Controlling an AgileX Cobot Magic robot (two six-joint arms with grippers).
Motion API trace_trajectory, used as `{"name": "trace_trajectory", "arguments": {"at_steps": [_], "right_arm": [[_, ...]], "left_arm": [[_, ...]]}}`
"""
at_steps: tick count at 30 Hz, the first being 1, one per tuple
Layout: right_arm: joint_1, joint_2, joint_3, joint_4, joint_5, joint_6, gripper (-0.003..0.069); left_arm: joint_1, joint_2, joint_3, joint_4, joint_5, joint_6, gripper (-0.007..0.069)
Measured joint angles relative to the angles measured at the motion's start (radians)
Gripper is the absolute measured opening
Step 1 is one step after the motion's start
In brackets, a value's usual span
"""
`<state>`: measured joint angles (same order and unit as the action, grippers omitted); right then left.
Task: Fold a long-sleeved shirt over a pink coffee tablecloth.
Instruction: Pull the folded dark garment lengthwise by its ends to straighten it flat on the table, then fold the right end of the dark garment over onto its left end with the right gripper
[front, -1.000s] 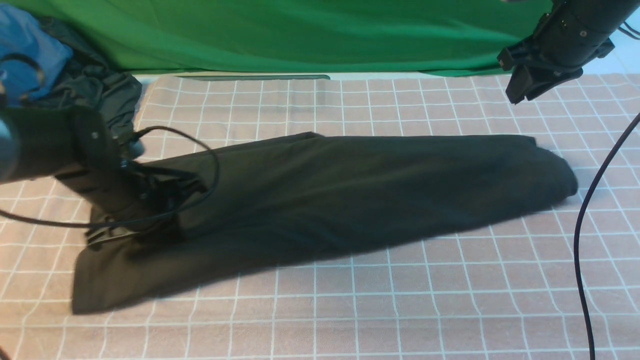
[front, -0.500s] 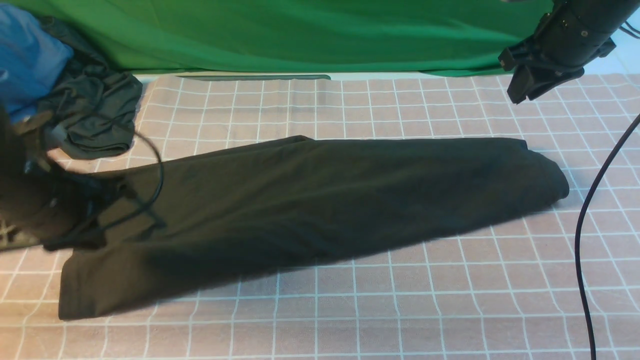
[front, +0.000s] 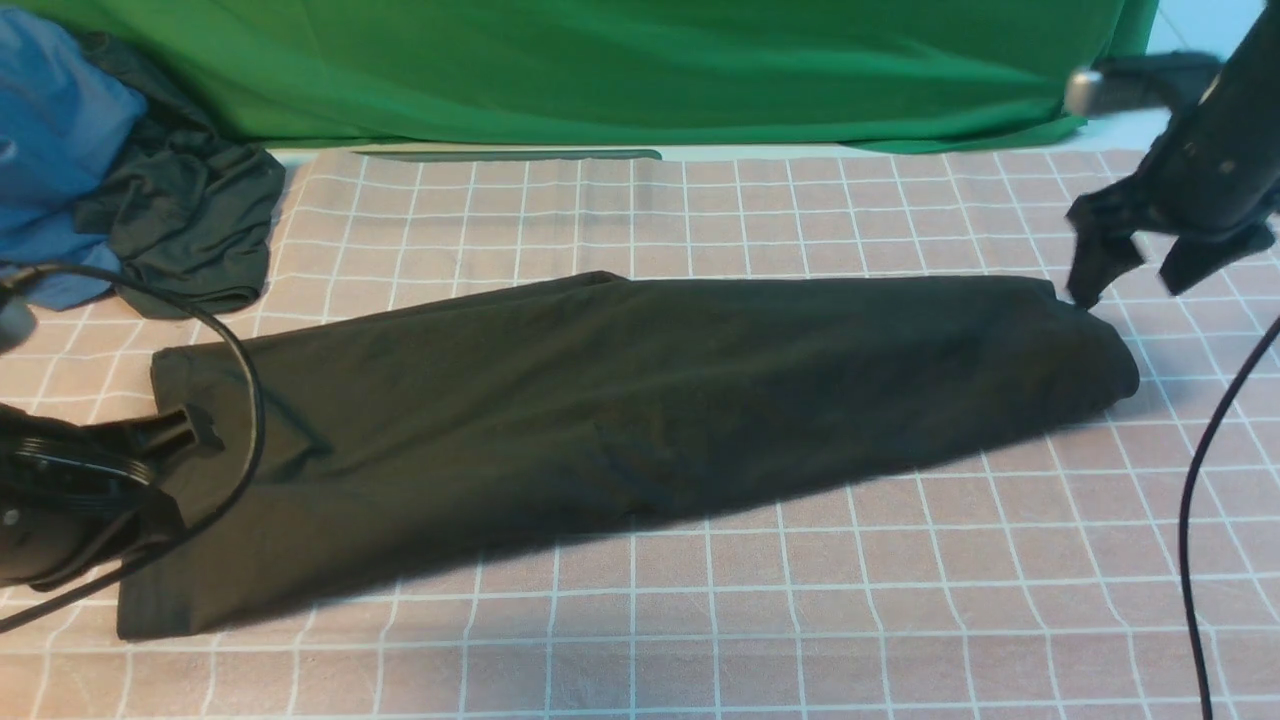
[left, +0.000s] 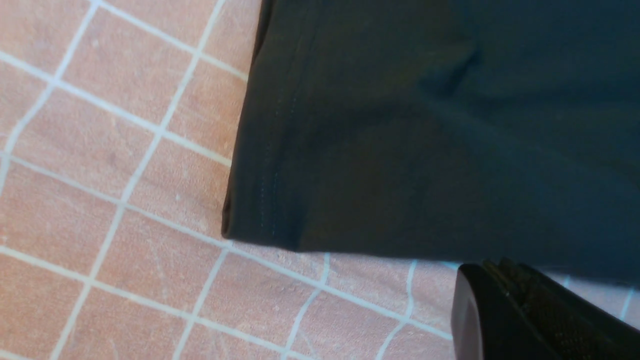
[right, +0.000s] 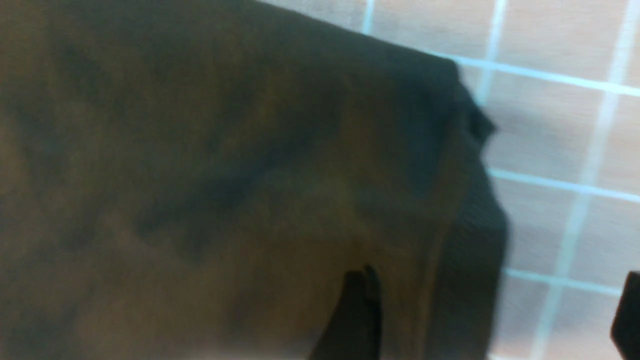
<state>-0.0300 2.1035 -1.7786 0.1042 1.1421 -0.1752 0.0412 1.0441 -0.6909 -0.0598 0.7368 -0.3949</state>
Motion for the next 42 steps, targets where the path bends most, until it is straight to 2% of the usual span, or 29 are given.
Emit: {"name": "trace_trajectory", "arguments": {"at_steps": [10, 13, 18, 23, 24, 26, 30, 34, 38, 42], "right_arm": [[0.0, 0.127, 0.001, 0.057, -0.002, -0.03, 0.0692], [0.006, 0.13, 0.001, 0.073, -0.001, -0.042, 0.0651], [0.015, 0.135, 0.001, 0.07, -0.014, -0.048, 0.0472], [0.021, 0.138, 0.001, 0.076, -0.024, -0.101, 0.0185], [0.023, 0.137, 0.0, 0.078, -0.022, -0.111, 0.0098], [0.023, 0.136, -0.002, 0.067, -0.017, -0.114, 0.0074], [0.012, 0.126, -0.021, -0.03, 0.037, -0.059, 0.007], [-0.048, 0.085, -0.039, -0.129, 0.064, -0.007, 0.007], [-0.108, 0.031, -0.04, -0.164, 0.07, 0.011, 0.007], [-0.118, -0.04, -0.04, -0.167, 0.075, 0.019, 0.007]], "left_arm": [[0.0, -0.013, 0.001, -0.001, -0.002, 0.004, 0.0013], [0.0, -0.013, 0.001, -0.001, -0.002, 0.004, 0.0013], [0.0, -0.013, 0.001, -0.003, -0.002, 0.004, 0.0013], [0.0, -0.013, 0.001, -0.014, -0.002, 0.006, 0.0013], [0.0, -0.013, 0.001, -0.016, -0.002, 0.006, 0.0013], [0.0, -0.013, 0.001, -0.019, -0.002, 0.006, 0.0013], [0.0, -0.013, 0.001, -0.02, -0.003, 0.009, 0.0013], [0.0, -0.013, 0.001, -0.022, -0.004, 0.027, 0.0013], [0.0, -0.013, 0.001, -0.022, -0.006, 0.043, 0.0013], [0.0, -0.013, 0.002, -0.022, -0.017, 0.067, 0.0013]]}}
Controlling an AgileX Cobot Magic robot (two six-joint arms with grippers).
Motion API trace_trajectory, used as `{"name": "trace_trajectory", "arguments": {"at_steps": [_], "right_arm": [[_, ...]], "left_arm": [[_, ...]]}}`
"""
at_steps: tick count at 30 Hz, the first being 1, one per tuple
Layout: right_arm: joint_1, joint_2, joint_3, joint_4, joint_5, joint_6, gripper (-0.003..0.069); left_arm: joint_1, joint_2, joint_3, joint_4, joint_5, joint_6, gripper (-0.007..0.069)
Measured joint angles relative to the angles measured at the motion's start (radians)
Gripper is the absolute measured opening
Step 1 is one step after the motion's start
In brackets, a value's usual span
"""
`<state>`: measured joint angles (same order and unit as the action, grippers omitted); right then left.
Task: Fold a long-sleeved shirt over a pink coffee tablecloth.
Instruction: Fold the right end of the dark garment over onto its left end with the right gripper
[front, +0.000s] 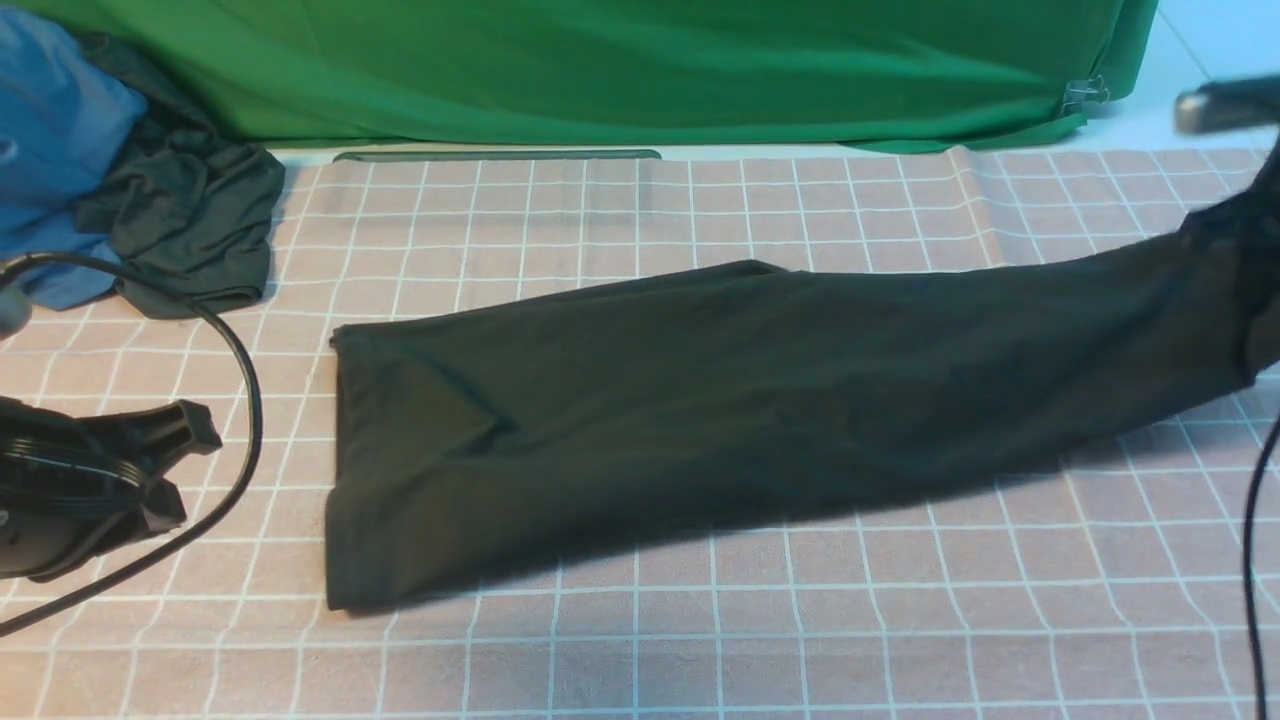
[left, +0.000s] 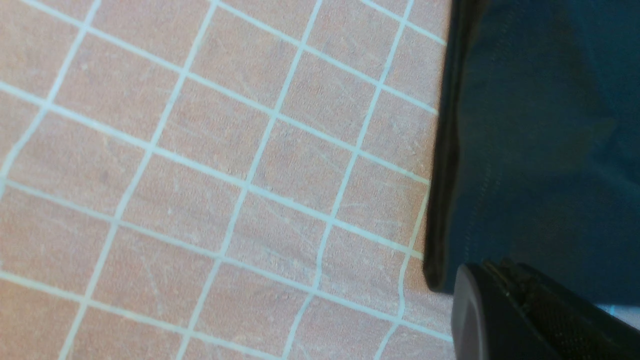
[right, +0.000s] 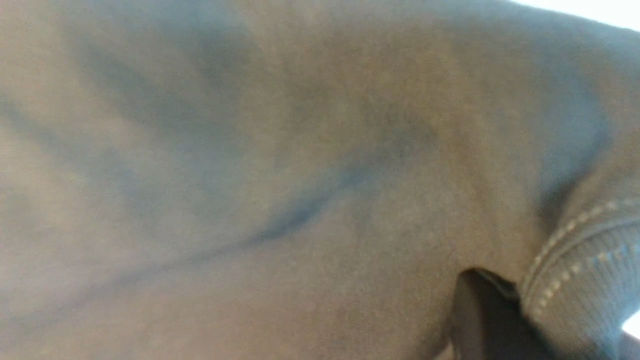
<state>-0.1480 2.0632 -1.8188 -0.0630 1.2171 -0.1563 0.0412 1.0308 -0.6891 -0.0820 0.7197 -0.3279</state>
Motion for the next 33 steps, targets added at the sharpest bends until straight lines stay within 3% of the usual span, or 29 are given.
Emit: {"name": "trace_trajectory", "arguments": {"at_steps": [6, 17, 24, 33], "right_arm": [[0.072, -0.136, 0.0, 0.038, 0.002, 0.0, 0.007], [0.419, -0.238, -0.034, 0.199, -0.007, 0.036, 0.007], [0.615, -0.237, -0.048, 0.266, -0.111, 0.112, 0.007], [0.775, -0.173, -0.049, 0.384, -0.258, 0.156, 0.0069]], "left_arm": [[0.0, 0.0, 0.0, -0.004, -0.015, 0.01, 0.0013], [0.0, 0.0, 0.0, -0.074, -0.022, 0.073, 0.0013], [0.0, 0.0, 0.0, -0.154, -0.023, 0.142, 0.0013], [0.0, 0.0, 0.0, -0.166, -0.029, 0.156, 0.0013]]}}
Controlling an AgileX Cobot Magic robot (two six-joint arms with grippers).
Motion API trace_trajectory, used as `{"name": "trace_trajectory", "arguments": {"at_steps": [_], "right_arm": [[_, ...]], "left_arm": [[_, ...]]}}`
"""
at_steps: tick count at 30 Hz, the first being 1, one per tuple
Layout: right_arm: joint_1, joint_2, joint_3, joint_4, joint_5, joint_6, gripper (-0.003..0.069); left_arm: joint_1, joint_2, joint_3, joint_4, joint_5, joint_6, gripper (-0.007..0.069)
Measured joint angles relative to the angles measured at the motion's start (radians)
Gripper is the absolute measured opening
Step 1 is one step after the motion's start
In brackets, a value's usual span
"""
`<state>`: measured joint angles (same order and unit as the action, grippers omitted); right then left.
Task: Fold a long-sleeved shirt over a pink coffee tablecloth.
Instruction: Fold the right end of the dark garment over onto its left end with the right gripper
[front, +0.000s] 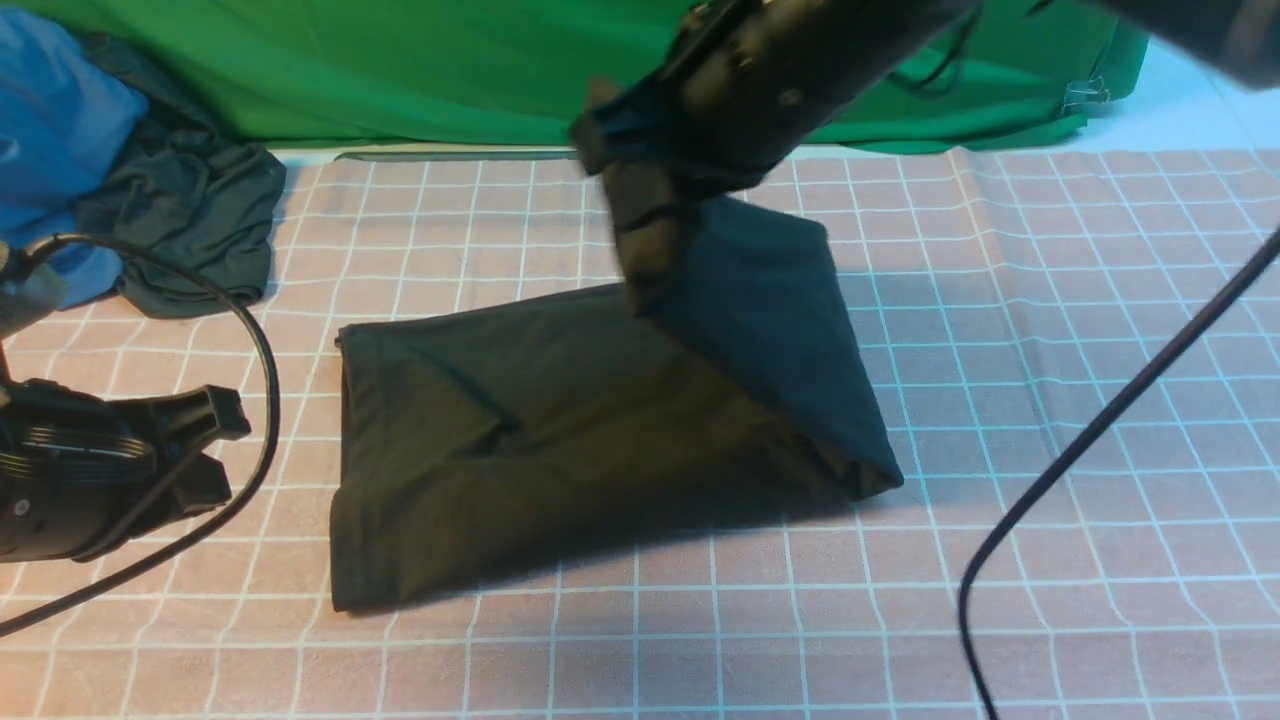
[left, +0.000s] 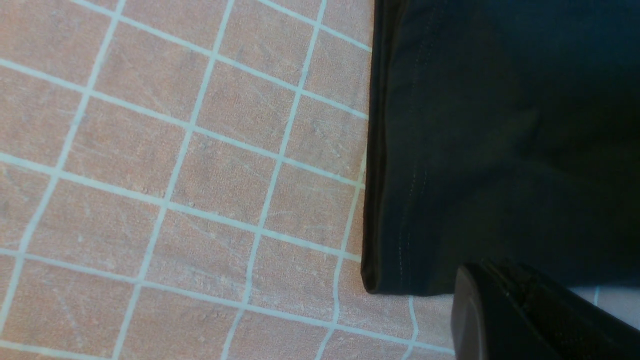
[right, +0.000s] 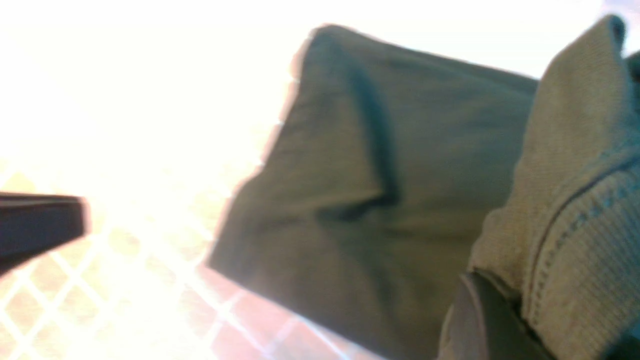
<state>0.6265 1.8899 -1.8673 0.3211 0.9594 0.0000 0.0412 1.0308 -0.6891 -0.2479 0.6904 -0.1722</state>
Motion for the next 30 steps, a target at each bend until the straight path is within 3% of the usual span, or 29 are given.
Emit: {"name": "trace_trajectory", "arguments": {"at_steps": [11, 27, 30], "right_arm": [[0.113, 0.108, 0.0, 0.101, -0.174, 0.0, 0.0069], [0.188, 0.286, 0.0, 0.204, -0.318, 0.0, 0.0069], [0.208, 0.311, 0.0, 0.209, -0.359, 0.0, 0.0097]], "left_arm": [[0.0, 0.0, 0.0, -0.003, 0.0, 0.001, 0.0013], [0.0, 0.0, 0.0, -0.003, 0.0, 0.001, 0.0013], [0.0, 0.0, 0.0, -0.003, 0.0, 0.001, 0.0013]]}}
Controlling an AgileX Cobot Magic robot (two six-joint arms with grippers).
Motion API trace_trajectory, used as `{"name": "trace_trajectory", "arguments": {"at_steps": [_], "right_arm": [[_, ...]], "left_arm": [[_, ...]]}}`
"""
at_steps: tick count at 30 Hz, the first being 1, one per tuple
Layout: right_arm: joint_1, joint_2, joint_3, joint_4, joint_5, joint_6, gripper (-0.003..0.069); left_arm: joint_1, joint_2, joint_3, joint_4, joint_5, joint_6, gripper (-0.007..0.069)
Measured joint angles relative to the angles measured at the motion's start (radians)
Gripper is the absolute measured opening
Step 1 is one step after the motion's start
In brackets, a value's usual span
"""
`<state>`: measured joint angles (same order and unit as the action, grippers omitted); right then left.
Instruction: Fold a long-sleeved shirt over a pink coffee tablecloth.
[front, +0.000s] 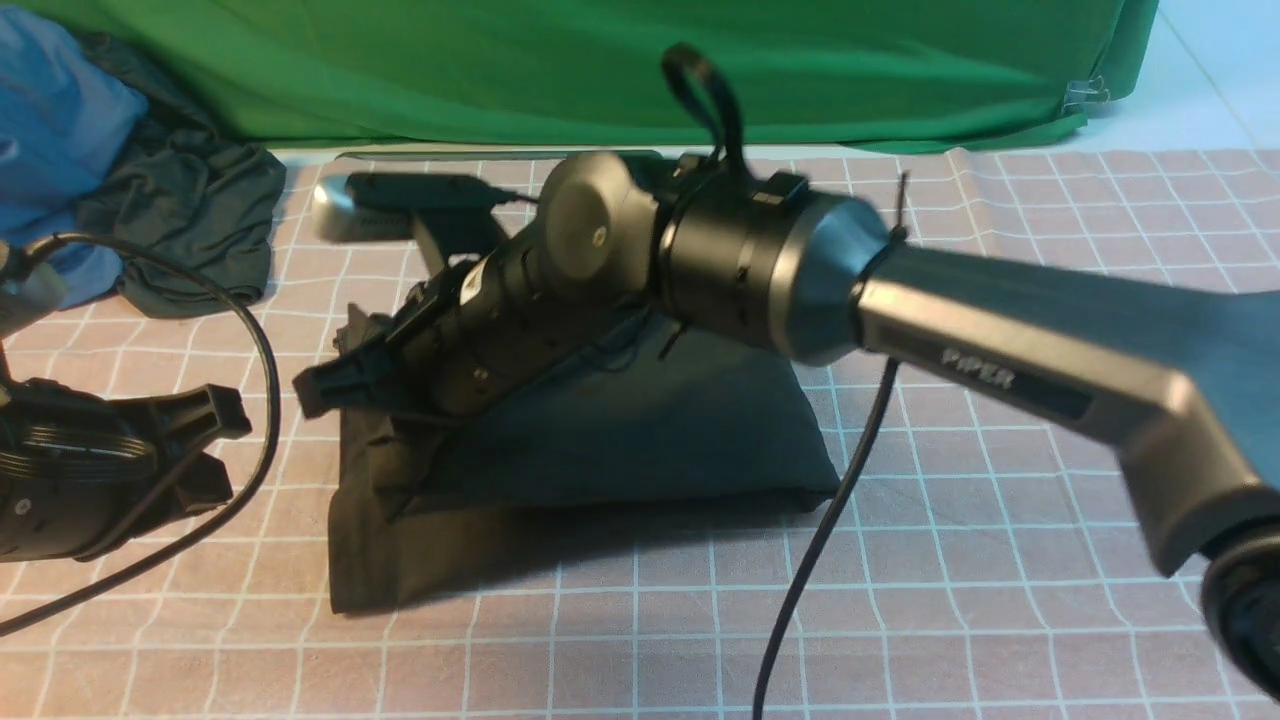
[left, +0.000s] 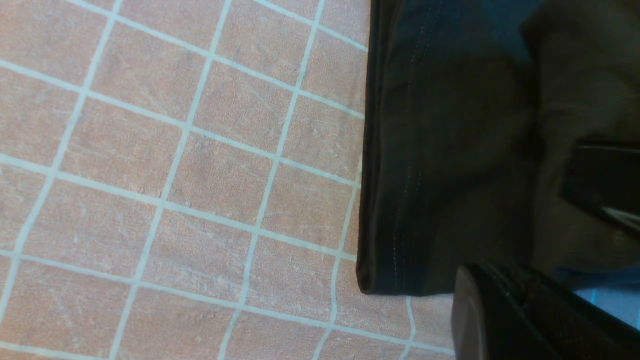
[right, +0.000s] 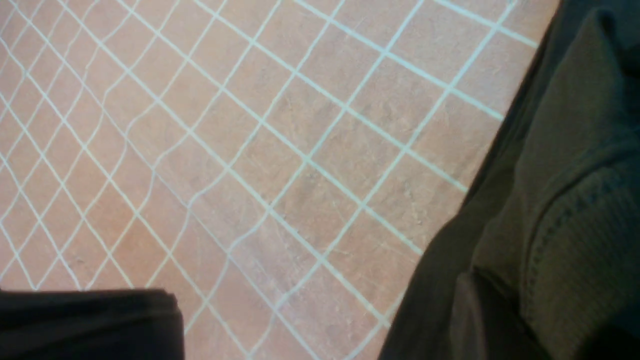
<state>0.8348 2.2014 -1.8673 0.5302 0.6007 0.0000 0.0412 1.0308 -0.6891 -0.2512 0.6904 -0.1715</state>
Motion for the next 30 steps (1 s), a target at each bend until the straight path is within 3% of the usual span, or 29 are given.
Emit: {"name": "trace_trajectory", "arguments": {"at_steps": [3, 6, 11, 13, 15, 20, 23, 30], "right_arm": [[0.009, 0.015, 0.0, 0.032, -0.046, 0.0, 0.02], [0.011, 0.018, 0.0, 0.049, -0.05, 0.0, 0.0357], [-0.008, 0.004, 0.0, 0.038, 0.052, -0.102, 0.0444], [-0.027, -0.02, -0.004, 0.01, 0.111, -0.131, 0.0425], [-0.068, -0.057, -0.024, -0.039, 0.198, -0.143, 0.0352], [-0.199, -0.177, -0.076, -0.197, 0.357, -0.16, 0.0078], [-0.284, -0.245, -0.082, -0.263, 0.432, -0.161, 0.0042], [-0.433, -0.288, -0.074, -0.302, 0.6, -0.162, 0.004]], "left_arm": [[0.0, 0.0, 0.0, 0.0, 0.0, 0.0, 0.0013], [0.0, 0.0, 0.0, 0.0, 0.0, 0.0, 0.0013], [0.0, 0.0, 0.0, 0.0, 0.0, 0.0, 0.0013], [0.0, 0.0, 0.0, -0.008, 0.0, 0.0, 0.0013], [0.0, 0.0, 0.0, -0.032, 0.0, 0.003, 0.0013], [0.0, 0.017, 0.0, -0.199, -0.003, 0.097, 0.0013], [-0.003, 0.077, 0.0, -0.345, -0.014, 0.203, 0.0013], [-0.112, 0.3, -0.072, -0.419, -0.077, 0.264, 0.0013]]}}
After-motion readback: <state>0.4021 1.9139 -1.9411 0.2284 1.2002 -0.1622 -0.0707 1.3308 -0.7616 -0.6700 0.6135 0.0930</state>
